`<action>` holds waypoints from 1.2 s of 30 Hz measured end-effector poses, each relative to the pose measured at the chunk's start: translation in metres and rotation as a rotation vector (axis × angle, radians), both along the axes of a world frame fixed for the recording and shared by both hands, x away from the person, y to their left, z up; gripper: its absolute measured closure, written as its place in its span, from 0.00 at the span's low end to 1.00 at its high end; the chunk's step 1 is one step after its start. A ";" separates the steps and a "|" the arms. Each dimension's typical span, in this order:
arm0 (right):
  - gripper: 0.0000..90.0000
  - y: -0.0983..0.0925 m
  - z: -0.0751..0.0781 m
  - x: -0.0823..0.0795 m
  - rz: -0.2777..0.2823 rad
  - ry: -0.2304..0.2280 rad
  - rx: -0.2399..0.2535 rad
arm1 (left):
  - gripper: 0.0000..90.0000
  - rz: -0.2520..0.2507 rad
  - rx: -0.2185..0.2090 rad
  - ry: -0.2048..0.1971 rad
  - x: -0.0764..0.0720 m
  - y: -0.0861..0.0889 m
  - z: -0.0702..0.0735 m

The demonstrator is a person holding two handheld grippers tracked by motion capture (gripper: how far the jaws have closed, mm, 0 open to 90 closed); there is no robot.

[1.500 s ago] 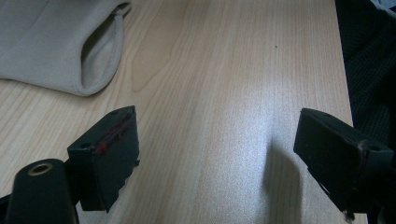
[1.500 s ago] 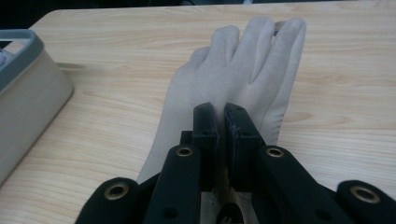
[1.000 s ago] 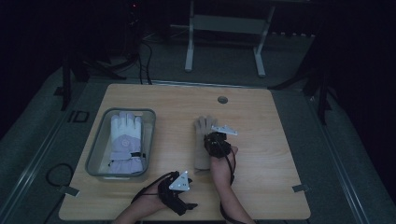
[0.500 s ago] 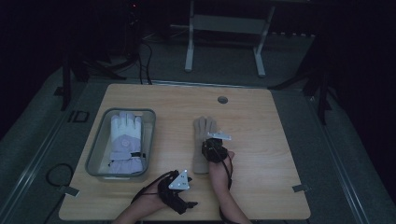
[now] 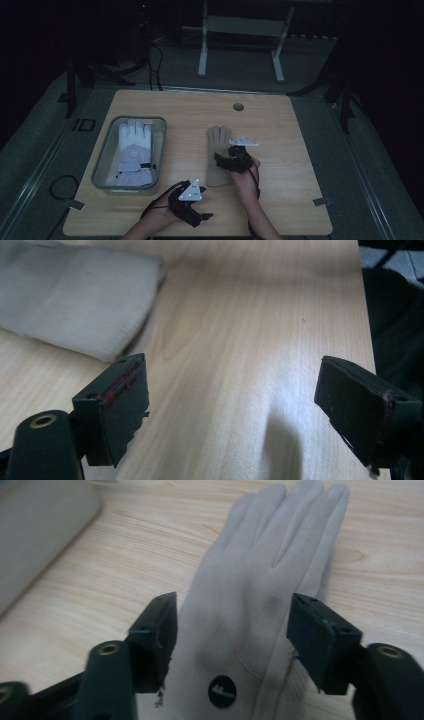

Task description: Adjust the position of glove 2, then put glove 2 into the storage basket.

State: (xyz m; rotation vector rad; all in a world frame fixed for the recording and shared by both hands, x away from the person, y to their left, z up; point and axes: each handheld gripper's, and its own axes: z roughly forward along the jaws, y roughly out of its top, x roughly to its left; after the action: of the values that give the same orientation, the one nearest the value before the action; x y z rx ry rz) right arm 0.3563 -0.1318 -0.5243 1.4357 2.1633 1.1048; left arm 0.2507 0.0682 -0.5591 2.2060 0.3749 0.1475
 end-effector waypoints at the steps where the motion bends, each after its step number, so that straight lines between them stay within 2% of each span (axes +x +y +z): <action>1: 0.36 0.000 0.000 0.000 0.000 0.000 0.000 | 0.16 0.000 0.000 0.000 0.000 0.000 0.000; 2: 0.29 -0.004 0.003 0.000 0.018 -0.006 0.012 | 0.16 0.016 -0.003 -0.009 0.001 0.000 0.001; 3: 0.14 -0.011 0.005 0.000 0.116 -0.008 -0.004 | 0.16 0.036 -0.005 -0.008 0.001 0.000 0.001; 5: 0.15 -0.016 0.004 0.000 0.155 -0.019 -0.002 | 0.16 0.045 -0.007 -0.006 0.001 0.001 0.002; 6: 0.13 -0.019 0.004 -0.001 0.194 -0.014 -0.026 | 0.16 0.060 -0.004 -0.005 0.002 0.000 0.003; 7: 0.14 -0.021 0.003 -0.001 0.210 -0.011 -0.031 | 0.16 0.066 -0.006 -0.002 0.003 0.000 0.003; 9: 0.16 -0.028 0.002 0.001 0.278 -0.014 -0.005 | 0.16 0.078 -0.018 0.002 0.004 0.001 0.004; 10: 0.16 -0.030 0.001 0.000 0.289 -0.039 -0.028 | 0.16 0.084 -0.025 -0.008 0.004 0.001 0.004; 12: 0.15 -0.035 0.000 -0.003 0.335 -0.126 -0.121 | 0.16 0.097 -0.031 -0.010 0.006 0.002 0.005; 13: 0.16 -0.038 -0.001 -0.003 0.342 -0.132 -0.145 | 0.16 0.095 -0.040 -0.006 0.007 0.003 0.005; 14: 0.16 -0.041 -0.001 -0.003 0.353 -0.116 -0.151 | 0.16 0.090 -0.043 0.002 0.008 0.003 0.005; 15: 0.16 -0.044 -0.001 -0.002 0.358 -0.106 -0.156 | 0.16 0.087 -0.043 0.001 0.008 0.003 0.004; 16: 0.16 -0.048 0.000 -0.002 0.338 -0.084 -0.155 | 0.16 0.085 -0.041 -0.001 0.009 0.002 0.004; 17: 0.15 -0.052 0.002 0.000 0.323 -0.049 -0.121 | 0.16 0.085 -0.041 -0.001 0.009 0.002 0.004; 18: 0.15 -0.057 0.004 0.001 0.311 -0.029 -0.061 | 0.16 0.108 -0.006 0.021 0.012 0.000 0.004; 20: 0.12 -0.062 0.008 0.000 0.320 -0.059 -0.042 | 0.16 0.128 0.008 0.025 0.016 -0.001 0.004; 23: 0.12 -0.064 0.011 0.002 0.337 -0.066 -0.018 | 0.16 0.137 0.015 0.014 0.019 -0.001 0.005; 24: 0.12 -0.063 0.013 0.007 0.331 -0.056 -0.031 | 0.16 0.139 0.026 -0.015 0.022 -0.002 0.006; 25: 0.12 -0.063 0.013 0.007 0.331 -0.056 -0.031 | 0.16 0.139 0.026 -0.015 0.022 -0.002 0.006; 29: 0.14 -0.063 0.016 0.023 0.301 -0.049 -0.022 | 0.17 0.100 0.055 -0.093 0.032 -0.010 0.010; 31: 0.15 -0.062 0.017 0.027 0.294 -0.052 -0.021 | 0.17 0.085 0.069 -0.106 0.034 -0.013 0.010; 32: 0.15 -0.061 0.018 0.036 0.283 -0.048 -0.010 | 0.17 0.064 0.082 -0.127 0.038 -0.019 0.011; 36: 0.17 -0.058 0.018 0.052 0.273 -0.028 0.013 | 0.18 0.053 0.092 -0.113 0.049 -0.030 0.011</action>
State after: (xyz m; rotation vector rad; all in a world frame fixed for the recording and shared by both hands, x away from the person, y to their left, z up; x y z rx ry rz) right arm 0.4086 -0.1897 -0.5066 1.1455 2.3868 1.2217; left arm 0.2999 0.0386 -0.5481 2.2674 0.3705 0.3234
